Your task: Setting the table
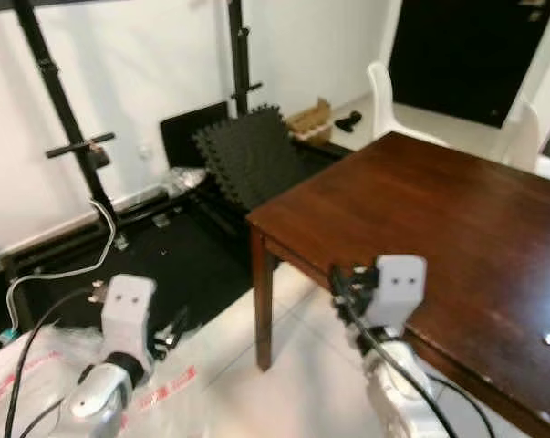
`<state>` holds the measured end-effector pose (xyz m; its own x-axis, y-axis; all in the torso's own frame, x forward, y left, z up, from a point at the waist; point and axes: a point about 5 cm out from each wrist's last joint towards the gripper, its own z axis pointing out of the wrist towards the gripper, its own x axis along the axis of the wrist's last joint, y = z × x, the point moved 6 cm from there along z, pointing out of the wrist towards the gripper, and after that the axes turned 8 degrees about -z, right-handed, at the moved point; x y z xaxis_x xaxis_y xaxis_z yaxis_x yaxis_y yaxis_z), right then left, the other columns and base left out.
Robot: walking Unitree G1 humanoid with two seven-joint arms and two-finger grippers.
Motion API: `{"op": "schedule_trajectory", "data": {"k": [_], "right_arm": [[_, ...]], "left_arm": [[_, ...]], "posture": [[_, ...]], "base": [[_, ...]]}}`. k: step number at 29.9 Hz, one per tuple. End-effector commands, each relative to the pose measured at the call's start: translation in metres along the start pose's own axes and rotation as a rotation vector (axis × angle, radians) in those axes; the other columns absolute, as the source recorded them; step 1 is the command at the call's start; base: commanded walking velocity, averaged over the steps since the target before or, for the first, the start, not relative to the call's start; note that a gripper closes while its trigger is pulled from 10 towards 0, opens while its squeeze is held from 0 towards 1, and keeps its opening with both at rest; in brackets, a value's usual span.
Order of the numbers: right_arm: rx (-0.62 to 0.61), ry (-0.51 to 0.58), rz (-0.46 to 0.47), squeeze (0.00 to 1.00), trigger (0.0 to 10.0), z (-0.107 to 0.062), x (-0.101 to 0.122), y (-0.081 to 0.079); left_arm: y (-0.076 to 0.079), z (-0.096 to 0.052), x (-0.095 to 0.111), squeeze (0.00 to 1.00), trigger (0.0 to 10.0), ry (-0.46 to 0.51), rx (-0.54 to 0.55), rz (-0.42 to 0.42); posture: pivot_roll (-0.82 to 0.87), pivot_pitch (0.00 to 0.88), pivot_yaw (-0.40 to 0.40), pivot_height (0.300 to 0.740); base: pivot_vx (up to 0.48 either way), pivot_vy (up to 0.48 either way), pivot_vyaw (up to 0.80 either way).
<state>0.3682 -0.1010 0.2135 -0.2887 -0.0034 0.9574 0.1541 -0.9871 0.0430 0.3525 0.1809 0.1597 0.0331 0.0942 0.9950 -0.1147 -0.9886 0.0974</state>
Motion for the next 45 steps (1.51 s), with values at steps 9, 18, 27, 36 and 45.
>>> {"op": "schedule_trajectory", "data": {"k": [9, 18, 27, 36, 45], "right_arm": [[0.029, -0.062, 0.002, 0.00, 10.0, -0.006, -0.019, -0.004], [0.036, -0.065, 0.001, 0.00, 10.0, -0.006, -0.019, -0.005], [0.045, -0.066, 0.003, 0.00, 10.0, -0.007, -0.020, -0.006], [0.052, -0.066, 0.008, 0.00, 10.0, -0.007, -0.020, -0.009], [0.054, -0.065, 0.013, 0.00, 10.0, -0.006, -0.020, -0.010]], "left_arm": [[-0.024, -0.010, -0.023, 0.00, 10.0, -0.059, 0.102, 0.014], [-0.025, -0.009, -0.024, 0.00, 10.0, -0.060, 0.114, 0.017], [-0.025, -0.009, -0.026, 0.00, 10.0, -0.064, 0.119, 0.020], [-0.028, -0.010, -0.029, 0.00, 10.0, -0.071, 0.128, 0.028], [-0.031, -0.011, -0.029, 0.00, 10.0, -0.075, 0.141, 0.036]], "posture": [[0.06, 0.144, 0.081, 0.740], [0.05, 0.146, 0.079, 0.740], [0.05, 0.149, 0.078, 0.740], [0.06, 0.149, 0.080, 0.740], [0.06, 0.148, 0.082, 0.740]], "base": [[0.000, 0.000, 0.78], [0.000, 0.000, 0.78], [0.000, 0.000, 0.78], [0.000, 0.000, 0.78], [0.000, 0.000, 0.77]]}}
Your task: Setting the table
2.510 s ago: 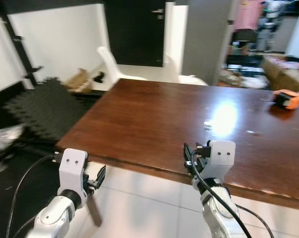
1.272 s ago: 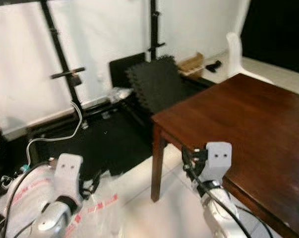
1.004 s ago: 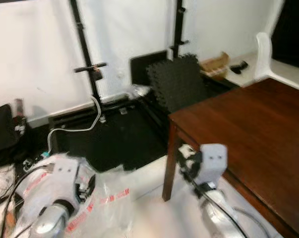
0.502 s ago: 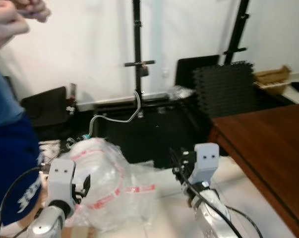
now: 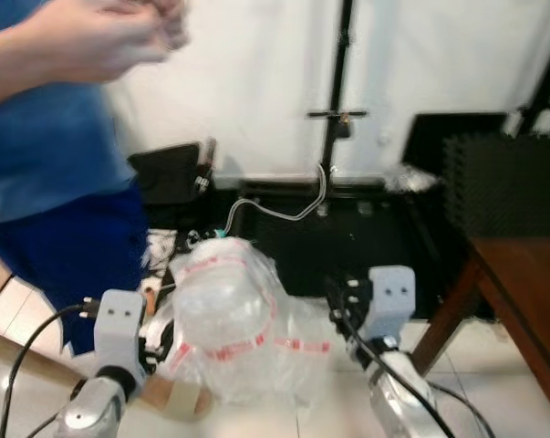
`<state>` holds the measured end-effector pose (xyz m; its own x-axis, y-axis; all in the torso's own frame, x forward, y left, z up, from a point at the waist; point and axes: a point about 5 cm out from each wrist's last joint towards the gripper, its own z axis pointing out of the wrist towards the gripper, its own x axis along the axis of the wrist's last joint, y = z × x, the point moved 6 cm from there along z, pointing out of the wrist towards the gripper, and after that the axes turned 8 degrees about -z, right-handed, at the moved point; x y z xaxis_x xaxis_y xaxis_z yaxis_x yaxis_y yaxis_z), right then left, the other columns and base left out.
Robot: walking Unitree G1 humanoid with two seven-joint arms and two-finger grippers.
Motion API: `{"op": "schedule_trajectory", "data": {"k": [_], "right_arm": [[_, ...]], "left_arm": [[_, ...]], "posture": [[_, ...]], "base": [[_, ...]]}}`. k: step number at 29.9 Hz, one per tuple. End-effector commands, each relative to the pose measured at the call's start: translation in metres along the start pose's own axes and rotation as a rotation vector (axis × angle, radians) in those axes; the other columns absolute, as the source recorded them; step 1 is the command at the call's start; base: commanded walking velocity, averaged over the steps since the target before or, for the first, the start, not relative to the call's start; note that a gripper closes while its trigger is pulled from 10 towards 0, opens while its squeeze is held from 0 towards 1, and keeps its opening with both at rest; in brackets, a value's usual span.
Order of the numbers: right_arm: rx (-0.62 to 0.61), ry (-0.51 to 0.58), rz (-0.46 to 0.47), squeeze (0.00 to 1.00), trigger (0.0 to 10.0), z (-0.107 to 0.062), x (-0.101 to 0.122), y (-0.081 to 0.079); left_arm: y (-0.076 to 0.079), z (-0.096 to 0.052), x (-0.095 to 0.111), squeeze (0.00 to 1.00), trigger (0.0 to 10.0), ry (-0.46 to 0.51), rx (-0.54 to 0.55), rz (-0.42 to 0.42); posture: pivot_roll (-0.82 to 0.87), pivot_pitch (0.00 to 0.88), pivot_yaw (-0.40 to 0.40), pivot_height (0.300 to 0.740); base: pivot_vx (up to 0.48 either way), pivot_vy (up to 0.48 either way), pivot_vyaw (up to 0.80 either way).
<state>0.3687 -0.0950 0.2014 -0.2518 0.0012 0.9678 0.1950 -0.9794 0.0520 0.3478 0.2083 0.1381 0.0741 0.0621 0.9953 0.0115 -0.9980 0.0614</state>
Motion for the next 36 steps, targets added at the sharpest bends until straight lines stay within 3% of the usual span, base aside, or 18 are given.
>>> {"op": "schedule_trajectory", "data": {"k": [1, 36], "right_arm": [[0.013, -0.026, 0.011, 0.00, 10.0, -0.0037, -0.0085, -0.0038], [0.024, -0.021, 0.014, 0.00, 10.0, -0.0033, -0.0073, -0.0056]], "left_arm": [[-0.0032, -0.0028, -0.0105, 0.00, 10.0, -0.032, 0.013, 0.008], [-0.0081, -0.0010, -0.0137, 0.00, 10.0, -0.039, 0.038, 0.024]], "posture": [[0.06, 0.147, 0.082, 0.740], [0.06, 0.137, 0.078, 0.740]], "base": [[0.000, 0.000, 0.77], [0.000, 0.000, 0.78]]}}
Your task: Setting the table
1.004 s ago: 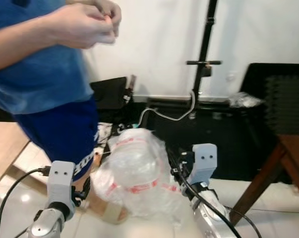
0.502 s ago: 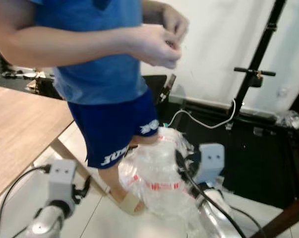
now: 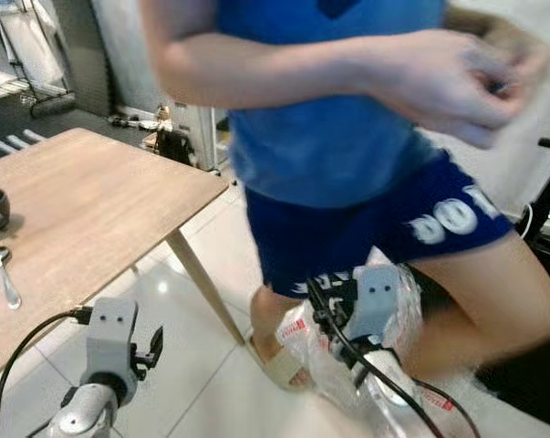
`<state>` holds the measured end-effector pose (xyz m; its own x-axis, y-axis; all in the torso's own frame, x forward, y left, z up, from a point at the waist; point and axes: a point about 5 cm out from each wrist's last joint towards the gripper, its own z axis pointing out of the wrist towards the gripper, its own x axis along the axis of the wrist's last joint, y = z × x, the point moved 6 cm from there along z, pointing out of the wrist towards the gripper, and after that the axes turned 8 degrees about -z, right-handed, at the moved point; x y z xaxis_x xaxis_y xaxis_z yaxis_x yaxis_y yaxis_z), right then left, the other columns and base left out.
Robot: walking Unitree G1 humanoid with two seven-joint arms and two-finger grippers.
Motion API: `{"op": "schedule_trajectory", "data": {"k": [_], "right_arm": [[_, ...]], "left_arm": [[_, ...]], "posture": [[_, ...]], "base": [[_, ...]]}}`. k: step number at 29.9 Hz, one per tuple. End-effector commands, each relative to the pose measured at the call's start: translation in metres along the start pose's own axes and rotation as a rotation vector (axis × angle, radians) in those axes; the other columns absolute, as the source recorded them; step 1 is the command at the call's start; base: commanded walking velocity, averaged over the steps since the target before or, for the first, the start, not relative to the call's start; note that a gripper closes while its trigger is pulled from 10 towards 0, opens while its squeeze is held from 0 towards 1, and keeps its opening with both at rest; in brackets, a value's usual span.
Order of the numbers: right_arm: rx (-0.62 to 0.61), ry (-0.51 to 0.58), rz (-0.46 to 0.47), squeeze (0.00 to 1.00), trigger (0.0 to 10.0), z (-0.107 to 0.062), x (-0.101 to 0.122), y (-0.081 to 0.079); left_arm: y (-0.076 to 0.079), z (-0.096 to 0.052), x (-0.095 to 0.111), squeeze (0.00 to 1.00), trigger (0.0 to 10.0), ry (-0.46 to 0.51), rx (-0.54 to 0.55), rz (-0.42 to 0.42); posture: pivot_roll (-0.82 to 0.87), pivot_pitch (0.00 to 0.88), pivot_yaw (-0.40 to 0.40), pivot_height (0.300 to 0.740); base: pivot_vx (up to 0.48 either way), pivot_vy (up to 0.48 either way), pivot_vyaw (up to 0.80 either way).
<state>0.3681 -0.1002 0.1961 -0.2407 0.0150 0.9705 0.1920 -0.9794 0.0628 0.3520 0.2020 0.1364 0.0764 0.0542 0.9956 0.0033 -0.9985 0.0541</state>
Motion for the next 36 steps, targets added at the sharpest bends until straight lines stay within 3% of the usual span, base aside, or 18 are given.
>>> {"op": "schedule_trajectory", "data": {"k": [1, 15, 21, 27, 36], "right_arm": [[0.025, -0.006, 0.026, 0.00, 10.0, 0.000, -0.002, -0.010], [0.024, -0.002, 0.047, 0.00, 10.0, 0.001, -0.002, -0.011], [0.058, 0.033, 0.123, 0.00, 10.0, 0.000, 0.005, -0.018], [0.100, 0.059, 0.143, 0.00, 10.0, -0.002, 0.010, -0.027], [0.080, 0.063, 0.131, 0.00, 10.0, -0.001, 0.011, -0.022]], "left_arm": [[-0.015, -0.005, -0.012, 0.00, 10.0, -0.037, 0.049, 0.018], [-0.030, -0.003, -0.006, 0.00, 10.0, -0.011, 0.125, 0.081], [-0.055, -0.003, -0.006, 0.00, 10.0, -0.022, 0.246, 0.122], [-0.056, -0.002, -0.004, 0.00, 10.0, -0.014, 0.244, 0.127], [-0.054, -0.002, -0.004, 0.00, 10.0, -0.010, 0.241, 0.135]], "posture": [[0.06, 0.137, 0.078, 0.740], [0.06, 0.137, 0.081, 0.740], [0.07, 0.138, 0.083, 0.740], [0.07, 0.139, 0.084, 0.740], [0.07, 0.144, 0.085, 0.740]], "base": [[0.000, 0.000, 0.77], [0.000, 0.000, 0.77], [0.273, 0.000, 0.24], [0.461, 0.000, 0.00], [0.463, 0.000, 0.74]]}}
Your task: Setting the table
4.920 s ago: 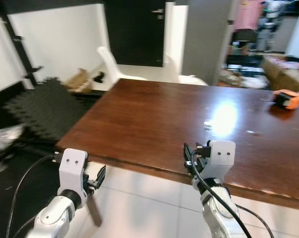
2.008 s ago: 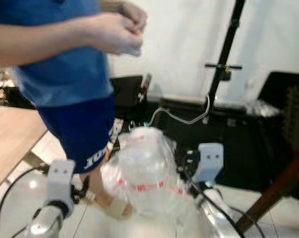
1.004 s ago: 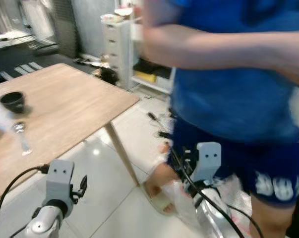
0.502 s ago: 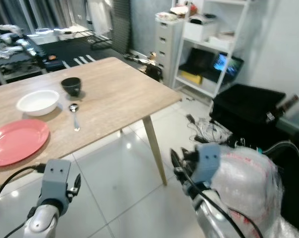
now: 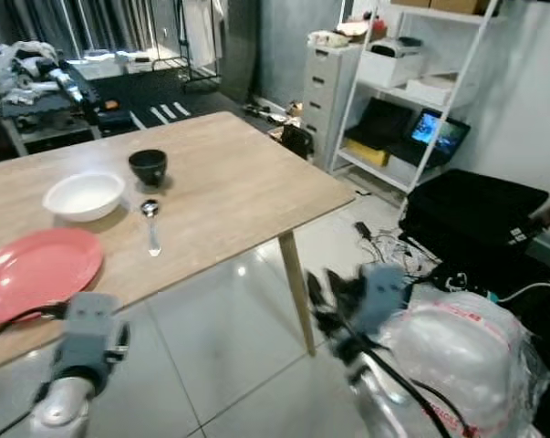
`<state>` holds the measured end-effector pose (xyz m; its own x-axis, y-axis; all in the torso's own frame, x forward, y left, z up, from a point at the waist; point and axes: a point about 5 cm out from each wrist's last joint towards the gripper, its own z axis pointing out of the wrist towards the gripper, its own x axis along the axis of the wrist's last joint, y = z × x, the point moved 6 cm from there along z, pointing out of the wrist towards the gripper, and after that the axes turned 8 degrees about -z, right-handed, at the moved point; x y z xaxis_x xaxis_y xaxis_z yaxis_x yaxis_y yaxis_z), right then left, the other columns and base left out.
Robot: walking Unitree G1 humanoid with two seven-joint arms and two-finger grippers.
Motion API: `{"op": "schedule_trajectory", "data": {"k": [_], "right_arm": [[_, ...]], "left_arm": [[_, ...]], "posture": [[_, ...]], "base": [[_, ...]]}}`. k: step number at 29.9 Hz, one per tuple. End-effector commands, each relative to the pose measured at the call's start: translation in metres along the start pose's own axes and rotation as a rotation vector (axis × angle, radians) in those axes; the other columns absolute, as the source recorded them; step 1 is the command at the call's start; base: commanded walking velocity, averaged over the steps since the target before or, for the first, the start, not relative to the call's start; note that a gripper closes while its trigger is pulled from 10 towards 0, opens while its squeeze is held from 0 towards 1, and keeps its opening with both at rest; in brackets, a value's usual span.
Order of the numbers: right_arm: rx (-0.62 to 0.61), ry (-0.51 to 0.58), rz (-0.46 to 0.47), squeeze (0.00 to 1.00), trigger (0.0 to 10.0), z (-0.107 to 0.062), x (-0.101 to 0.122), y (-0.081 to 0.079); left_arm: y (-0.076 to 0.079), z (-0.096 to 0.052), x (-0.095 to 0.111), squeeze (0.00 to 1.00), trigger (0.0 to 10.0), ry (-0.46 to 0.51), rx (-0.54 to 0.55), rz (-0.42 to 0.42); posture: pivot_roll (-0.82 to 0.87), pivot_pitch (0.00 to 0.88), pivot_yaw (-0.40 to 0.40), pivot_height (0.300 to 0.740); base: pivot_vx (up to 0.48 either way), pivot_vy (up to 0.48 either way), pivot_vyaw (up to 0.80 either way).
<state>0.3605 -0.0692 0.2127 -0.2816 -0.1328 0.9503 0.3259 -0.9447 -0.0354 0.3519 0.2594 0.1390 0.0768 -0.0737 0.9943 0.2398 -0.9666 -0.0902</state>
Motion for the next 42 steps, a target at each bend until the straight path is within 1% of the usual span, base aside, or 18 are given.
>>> {"op": "schedule_trajectory", "data": {"k": [1, 6, 9, 10, 13, 14, 16, 22, 23, 26, 27, 32, 35, 36, 37, 38, 41, 42], "right_arm": [[-0.029, -0.015, -0.001, 0.00, 10.0, -0.005, -0.005, 0.009], [-0.043, -0.017, 0.009, 0.00, 10.0, -0.006, -0.006, 0.012], [-0.085, -0.025, 0.068, 0.00, 10.0, -0.007, -0.009, 0.020], [-0.085, -0.025, 0.068, 0.00, 10.0, -0.007, -0.009, 0.020], [-0.099, -0.026, 0.113, 0.00, 10.0, -0.008, -0.011, 0.023], [-0.110, -0.026, 0.163, 0.00, 10.0, -0.008, -0.012, 0.025], [-0.113, -0.024, 0.201, 0.00, 10.0, -0.009, -0.012, 0.026], [-0.091, -0.025, 0.202, 0.00, 10.0, -0.009, -0.013, 0.023], [-0.077, -0.026, 0.205, 0.00, 10.0, -0.009, -0.013, 0.020], [-0.059, -0.026, 0.200, 0.00, 10.0, -0.009, -0.013, 0.017], [-0.030, -0.026, 0.196, 0.00, 10.0, -0.009, -0.012, 0.012], [0.071, -0.034, 0.201, 0.00, 10.0, -0.009, -0.011, -0.004], [0.100, -0.036, 0.196, 0.00, 10.0, -0.009, -0.010, -0.009], [0.139, -0.043, 0.174, 0.00, 10.0, -0.010, -0.010, -0.016], [0.156, -0.048, 0.167, 0.00, 10.0, -0.010, -0.011, -0.019], [0.156, -0.048, 0.167, 0.00, 10.0, -0.010, -0.011, -0.019], [0.232, -0.079, 0.108, 0.00, 10.0, -0.014, -0.016, -0.032], [0.232, -0.079, 0.108, 0.00, 10.0, -0.014, -0.016, -0.032]], "left_arm": [[0.004, -0.003, -0.010, 0.00, 10.0, -0.023, -0.009, 0.012], [0.005, -0.003, -0.008, 0.00, 10.0, -0.016, -0.012, 0.023], [0.007, -0.003, -0.008, 0.00, 10.0, -0.009, -0.019, 0.034], [0.007, -0.003, -0.008, 0.00, 10.0, -0.009, -0.019, 0.034], [0.007, -0.003, -0.007, 0.00, 10.0, -0.005, -0.022, 0.040], [0.008, -0.002, -0.006, 0.00, 10.0, -0.001, -0.025, 0.045], [0.009, -0.002, -0.005, 0.00, 10.0, 0.001, -0.026, 0.046], [0.009, -0.002, -0.003, 0.00, 10.0, 0.017, -0.033, 0.054], [0.011, -0.003, 0.000, 0.00, 10.0, 0.033, -0.036, 0.065], [0.016, -0.005, 0.006, 0.00, 10.0, 0.062, -0.059, 0.054], [0.020, -0.007, 0.009, 0.00, 10.0, 0.080, -0.074, 0.071], [0.030, -0.014, 0.018, 0.00, 10.0, 0.143, -0.106, 0.090], [0.033, -0.017, 0.023, 0.00, 10.0, 0.176, -0.117, 0.102], [0.038, -0.023, 0.036, 0.00, 10.0, 0.251, -0.124, 0.135], [0.040, -0.025, 0.040, 0.00, 10.0, 0.273, -0.124, 0.137], [0.040, -0.025, 0.040, 0.00, 10.0, 0.273, -0.124, 0.137], [0.041, -0.031, 0.051, 0.00, 10.0, 0.321, -0.109, 0.128], [0.041, -0.031, 0.051, 0.00, 10.0, 0.321, -0.109, 0.128]], "posture": [[0.07, 0.144, 0.085, 0.740], [0.07, 0.147, 0.086, 0.740], [0.07, 0.146, 0.088, 0.740], [0.07, 0.146, 0.088, 0.740], [0.07, 0.145, 0.089, 0.740], [0.07, 0.145, 0.090, 0.740], [0.07, 0.145, 0.090, 0.740], [0.07, 0.145, 0.092, 0.740], [0.07, 0.144, 0.092, 0.740], [0.07, 0.143, 0.092, 0.740], [0.08, 0.143, 0.092, 0.740], [0.08, 0.141, 0.093, 0.740], [0.08, 0.140, 0.092, 0.740], [0.08, 0.140, 0.089, 0.740], [0.08, 0.140, 0.089, 0.740], [0.08, 0.140, 0.089, 0.740], [0.08, 0.138, 0.085, 0.740], [0.08, 0.138, 0.085, 0.740]], "base": [[0.465, 0.000, 0.76], [0.464, 0.000, 0.76], [0.461, 0.000, 0.45], [0.461, 0.000, 0.00], [0.461, 0.000, 0.00], [0.461, 0.000, 0.00], [0.461, 0.000, 0.00], [0.454, 0.000, 0.00], [0.289, 0.000, 0.00], [0.000, 0.000, 0.00], [0.000, 0.000, 0.00], [0.000, 0.000, 0.00], [0.000, 0.000, 0.00], [0.000, 0.000, 0.00], [0.000, 0.000, 0.00], [0.000, 0.000, 0.00], [0.000, 0.000, 0.00], [0.000, 0.000, 0.00]]}}
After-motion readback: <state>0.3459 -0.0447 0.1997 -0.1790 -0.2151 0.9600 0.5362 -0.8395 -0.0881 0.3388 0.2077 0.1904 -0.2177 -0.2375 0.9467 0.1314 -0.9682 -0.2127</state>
